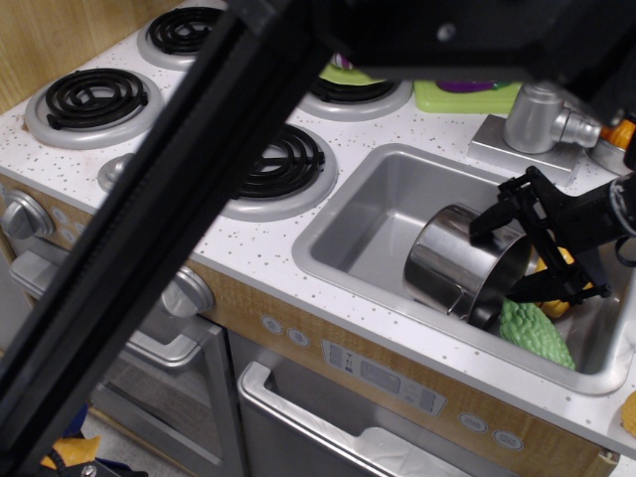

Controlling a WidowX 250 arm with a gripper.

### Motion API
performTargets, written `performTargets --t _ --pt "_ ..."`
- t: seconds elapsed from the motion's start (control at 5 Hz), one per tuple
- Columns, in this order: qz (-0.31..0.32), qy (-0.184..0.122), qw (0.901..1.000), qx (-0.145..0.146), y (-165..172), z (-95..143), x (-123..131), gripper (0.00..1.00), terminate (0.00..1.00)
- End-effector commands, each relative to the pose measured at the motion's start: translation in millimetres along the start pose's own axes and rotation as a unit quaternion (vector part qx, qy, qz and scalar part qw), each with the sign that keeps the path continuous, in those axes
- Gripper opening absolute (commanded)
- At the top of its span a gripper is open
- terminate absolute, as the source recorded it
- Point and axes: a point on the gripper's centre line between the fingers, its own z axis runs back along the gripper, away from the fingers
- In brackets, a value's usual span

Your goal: Flip pot upright in sink

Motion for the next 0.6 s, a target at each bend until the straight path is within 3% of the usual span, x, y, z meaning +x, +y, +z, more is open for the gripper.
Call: performTargets --t 0.0,0.2,0.4 --pt "0.009 -0.043 0.9989 -0.014 25.6 4.0 3.2 1.00 0.00" --pt "-0.002 -0.059 0.9979 -0.026 38.8 -8.2 1.0 0.00 0.00" --pt "-0.010 -0.069 0.9969 -0.036 47.7 -17.9 0.3 0.00 0.00"
